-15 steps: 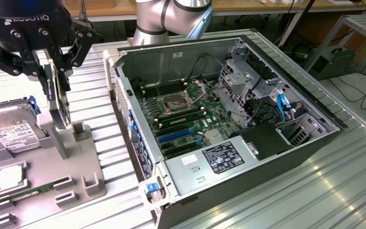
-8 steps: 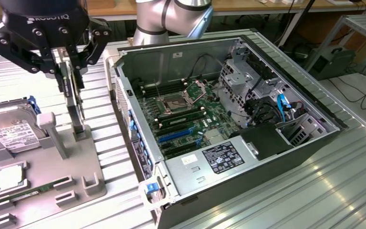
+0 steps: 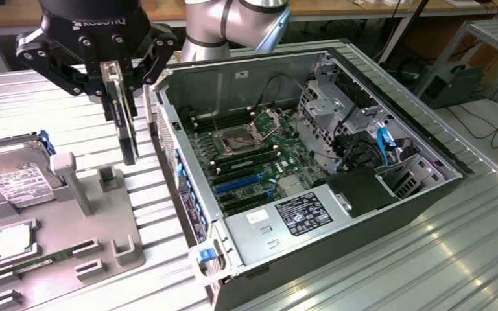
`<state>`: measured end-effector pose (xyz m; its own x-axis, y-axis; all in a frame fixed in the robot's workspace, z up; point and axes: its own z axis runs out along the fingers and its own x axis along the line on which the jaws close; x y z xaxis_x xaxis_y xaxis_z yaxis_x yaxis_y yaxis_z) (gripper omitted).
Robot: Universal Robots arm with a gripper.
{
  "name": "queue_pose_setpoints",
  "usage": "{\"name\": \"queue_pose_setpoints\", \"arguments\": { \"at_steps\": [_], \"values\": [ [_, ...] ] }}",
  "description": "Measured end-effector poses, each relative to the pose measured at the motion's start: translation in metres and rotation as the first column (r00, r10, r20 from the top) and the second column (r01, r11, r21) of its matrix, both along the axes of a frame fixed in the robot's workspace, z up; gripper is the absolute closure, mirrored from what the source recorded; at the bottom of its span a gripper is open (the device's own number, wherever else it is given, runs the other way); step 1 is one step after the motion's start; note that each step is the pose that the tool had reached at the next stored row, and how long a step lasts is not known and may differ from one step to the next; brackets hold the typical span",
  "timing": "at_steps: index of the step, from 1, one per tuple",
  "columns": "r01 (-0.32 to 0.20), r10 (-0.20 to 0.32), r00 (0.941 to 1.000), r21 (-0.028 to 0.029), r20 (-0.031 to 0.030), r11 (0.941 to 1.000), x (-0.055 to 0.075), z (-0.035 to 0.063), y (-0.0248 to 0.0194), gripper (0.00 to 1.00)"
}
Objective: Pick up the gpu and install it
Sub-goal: 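Pick up the gpu and move the gpu toward the slot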
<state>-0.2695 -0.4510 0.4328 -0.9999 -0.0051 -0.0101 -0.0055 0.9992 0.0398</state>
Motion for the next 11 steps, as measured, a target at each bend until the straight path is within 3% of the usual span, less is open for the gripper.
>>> {"name": "queue_pose_setpoints", "arguments": {
  "at_steps": [11],
  "values": [
    [0.000, 0.000, 1.0000, 0.0000, -0.0001, 1.0000, 0.025, 0.0000, 0.0000, 0.72]
  ]
}}
